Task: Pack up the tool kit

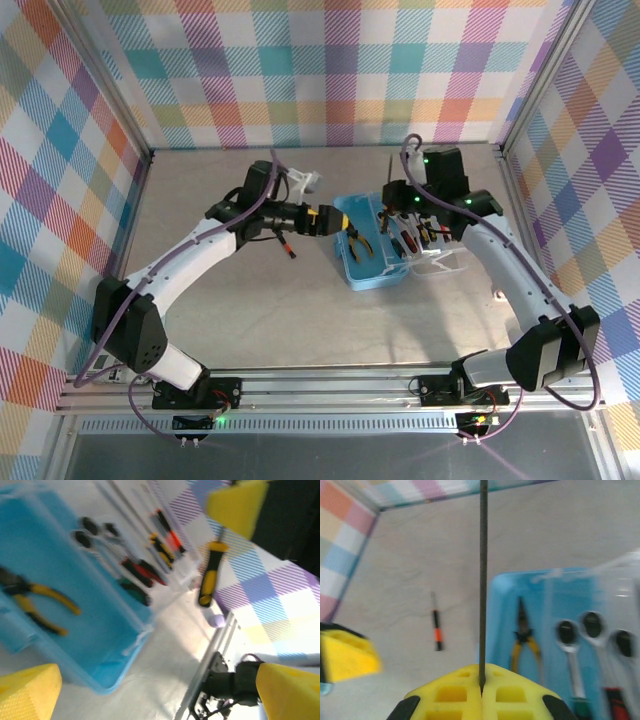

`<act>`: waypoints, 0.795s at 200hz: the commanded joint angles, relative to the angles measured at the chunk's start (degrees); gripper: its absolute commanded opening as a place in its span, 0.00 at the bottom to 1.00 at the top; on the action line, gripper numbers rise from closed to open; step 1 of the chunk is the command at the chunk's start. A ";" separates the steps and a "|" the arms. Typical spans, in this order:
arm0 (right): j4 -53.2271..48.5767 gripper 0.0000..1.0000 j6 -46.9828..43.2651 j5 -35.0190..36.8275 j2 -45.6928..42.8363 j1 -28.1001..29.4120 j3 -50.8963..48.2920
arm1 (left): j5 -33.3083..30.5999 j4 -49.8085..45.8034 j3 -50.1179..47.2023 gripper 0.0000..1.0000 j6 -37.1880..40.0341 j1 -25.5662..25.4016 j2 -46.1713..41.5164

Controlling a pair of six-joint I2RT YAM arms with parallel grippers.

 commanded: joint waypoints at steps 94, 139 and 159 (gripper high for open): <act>-7.35 0.00 -17.50 27.89 6.60 -5.68 0.13 | -36.49 -27.36 -0.35 1.00 7.30 9.77 -1.50; -4.56 0.00 -18.20 24.75 9.44 -6.26 -0.20 | -34.70 -26.95 -0.17 1.00 7.20 9.77 -0.01; -3.74 0.00 -17.92 23.25 10.49 -6.26 -0.10 | -34.40 -27.05 0.05 1.00 7.30 9.77 0.35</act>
